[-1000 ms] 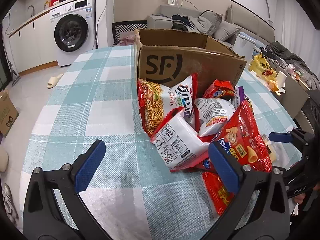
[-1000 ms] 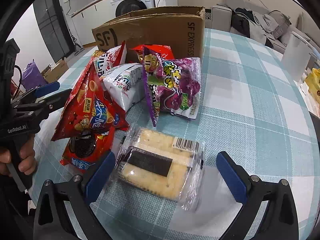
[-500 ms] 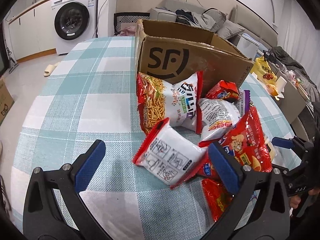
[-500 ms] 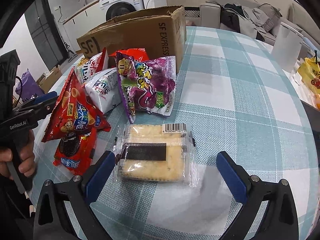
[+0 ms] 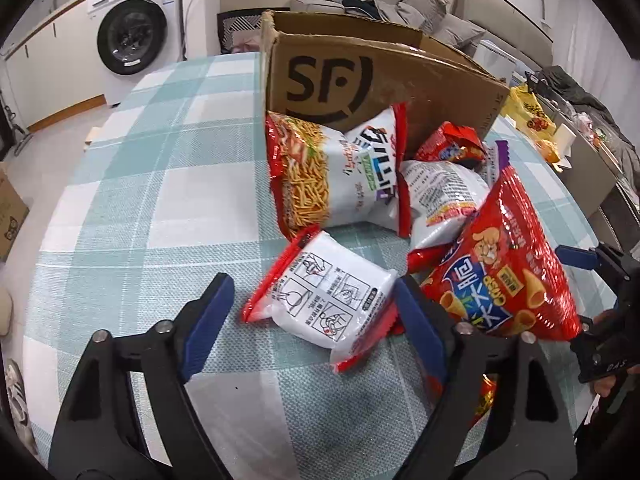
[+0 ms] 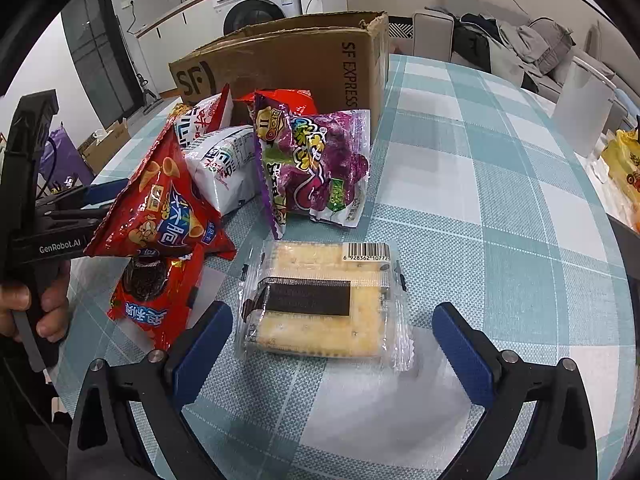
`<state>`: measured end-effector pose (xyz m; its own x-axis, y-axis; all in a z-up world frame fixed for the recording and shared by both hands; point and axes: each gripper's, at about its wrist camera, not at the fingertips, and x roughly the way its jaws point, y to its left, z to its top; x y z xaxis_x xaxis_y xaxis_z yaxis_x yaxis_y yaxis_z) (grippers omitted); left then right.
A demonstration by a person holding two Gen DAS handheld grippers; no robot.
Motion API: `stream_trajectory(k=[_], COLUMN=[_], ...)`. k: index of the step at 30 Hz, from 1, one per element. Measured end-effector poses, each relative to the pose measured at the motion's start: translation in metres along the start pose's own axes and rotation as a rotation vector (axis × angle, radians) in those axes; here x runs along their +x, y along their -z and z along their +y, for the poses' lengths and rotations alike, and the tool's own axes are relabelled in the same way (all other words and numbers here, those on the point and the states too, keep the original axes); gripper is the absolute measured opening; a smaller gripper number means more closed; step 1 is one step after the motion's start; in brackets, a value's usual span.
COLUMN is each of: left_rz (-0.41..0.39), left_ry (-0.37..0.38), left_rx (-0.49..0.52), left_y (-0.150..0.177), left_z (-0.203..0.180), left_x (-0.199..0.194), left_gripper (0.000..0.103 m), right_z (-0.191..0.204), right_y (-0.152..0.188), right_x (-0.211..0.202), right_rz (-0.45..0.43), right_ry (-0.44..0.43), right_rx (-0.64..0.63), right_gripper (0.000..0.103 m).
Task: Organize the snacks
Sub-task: 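Grasp the cracker sandwich with right gripper while left grasps white noodle-snack bag, then carry the cracker sandwich over the box with right gripper while left carries white bag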
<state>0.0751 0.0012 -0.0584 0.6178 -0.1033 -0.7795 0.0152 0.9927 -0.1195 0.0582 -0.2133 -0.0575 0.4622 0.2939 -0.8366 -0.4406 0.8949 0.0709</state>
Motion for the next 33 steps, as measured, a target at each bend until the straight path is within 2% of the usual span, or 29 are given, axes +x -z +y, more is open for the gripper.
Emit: stream_trajectory(k=[5,9,14,18,21,33], left_rz=[0.008,0.004,-0.006,-0.011,-0.015,-0.029], left_ry=[0.018,0.026,0.032,0.038,0.039,0.06], left_rx=[0.037,0.062,0.082,0.087,0.093,0.095], left_y=[0.002,0.004,0.007,0.011,0.013,0.02], left_z=[-0.004,-0.008,-0.013,-0.015,-0.016,-0.016], left_x=[0.002,0.0,-0.005,-0.01,-0.013,-0.025], left_gripper=[0.068,0.06,0.056,0.054,0.052,0.051], right_z=[-0.001,-0.002,-0.005,-0.006,-0.006,-0.011], right_y=[-0.001,-0.002,-0.002,-0.002,-0.002,-0.004], right_x=[0.0,-0.002,-0.004,-0.006,-0.006,-0.013], right_rz=[-0.005,-0.016,-0.029,-0.036,-0.041,-0.074], right_ry=[0.01,0.012,-0.002,-0.018,-0.024,-0.062], right_rx=[-0.004,-0.015,0.001,-0.001,-0.002,0.016], right_gripper=[0.099,0.086,0.081,0.068,0.063,0.061])
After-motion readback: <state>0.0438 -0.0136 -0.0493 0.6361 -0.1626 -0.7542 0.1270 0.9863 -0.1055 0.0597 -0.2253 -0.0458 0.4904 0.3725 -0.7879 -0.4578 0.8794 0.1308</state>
